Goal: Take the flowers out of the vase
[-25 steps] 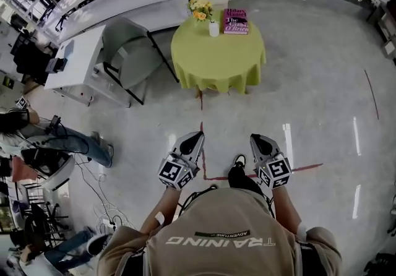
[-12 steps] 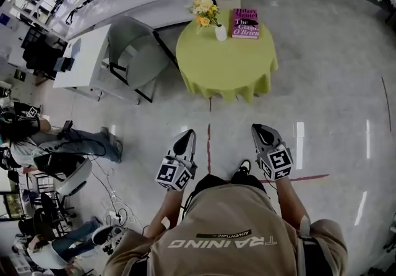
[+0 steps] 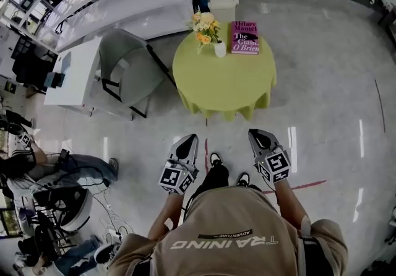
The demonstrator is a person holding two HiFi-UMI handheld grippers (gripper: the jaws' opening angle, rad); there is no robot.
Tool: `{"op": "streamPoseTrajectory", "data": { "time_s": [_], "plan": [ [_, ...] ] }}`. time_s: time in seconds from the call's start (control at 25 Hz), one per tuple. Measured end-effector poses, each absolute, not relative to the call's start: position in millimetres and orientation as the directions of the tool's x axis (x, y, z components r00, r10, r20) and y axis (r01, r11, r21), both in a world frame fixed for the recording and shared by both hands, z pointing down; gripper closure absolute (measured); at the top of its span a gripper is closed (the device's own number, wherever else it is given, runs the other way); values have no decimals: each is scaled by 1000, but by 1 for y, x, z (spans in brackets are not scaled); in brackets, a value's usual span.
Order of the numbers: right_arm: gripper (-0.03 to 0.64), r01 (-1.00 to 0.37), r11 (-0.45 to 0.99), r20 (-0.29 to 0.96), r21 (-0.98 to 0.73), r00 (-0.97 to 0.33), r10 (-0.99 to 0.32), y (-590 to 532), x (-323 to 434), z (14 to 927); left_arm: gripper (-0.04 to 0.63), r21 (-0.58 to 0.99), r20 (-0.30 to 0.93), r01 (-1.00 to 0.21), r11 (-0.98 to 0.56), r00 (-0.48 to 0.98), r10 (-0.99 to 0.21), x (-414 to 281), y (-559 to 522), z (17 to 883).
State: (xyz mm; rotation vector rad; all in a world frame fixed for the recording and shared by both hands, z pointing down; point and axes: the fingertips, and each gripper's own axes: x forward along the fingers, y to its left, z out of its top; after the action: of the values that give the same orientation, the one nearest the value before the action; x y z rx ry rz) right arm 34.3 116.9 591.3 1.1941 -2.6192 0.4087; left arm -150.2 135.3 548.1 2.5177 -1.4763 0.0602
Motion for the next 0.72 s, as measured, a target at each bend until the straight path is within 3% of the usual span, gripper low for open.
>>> {"op": "streamPoseTrajectory", "data": {
  "time_s": [0.2,0.44,0.72],
  "plan": [
    [615,-812,571,315,-122,-578,-753,77,9,572,586,94,141,-811,-577,585,-799,-160,77,545],
    [615,-867,490,271,-84,-493,-826,18,7,545,586,137,99,-753,-644,657,-747,-160,8,536],
    [615,-904,412,303,-116,-428,-852,-17,23,549,586,146,100,-711,-687,702,-705,-167,-34,543]
  ]
}}
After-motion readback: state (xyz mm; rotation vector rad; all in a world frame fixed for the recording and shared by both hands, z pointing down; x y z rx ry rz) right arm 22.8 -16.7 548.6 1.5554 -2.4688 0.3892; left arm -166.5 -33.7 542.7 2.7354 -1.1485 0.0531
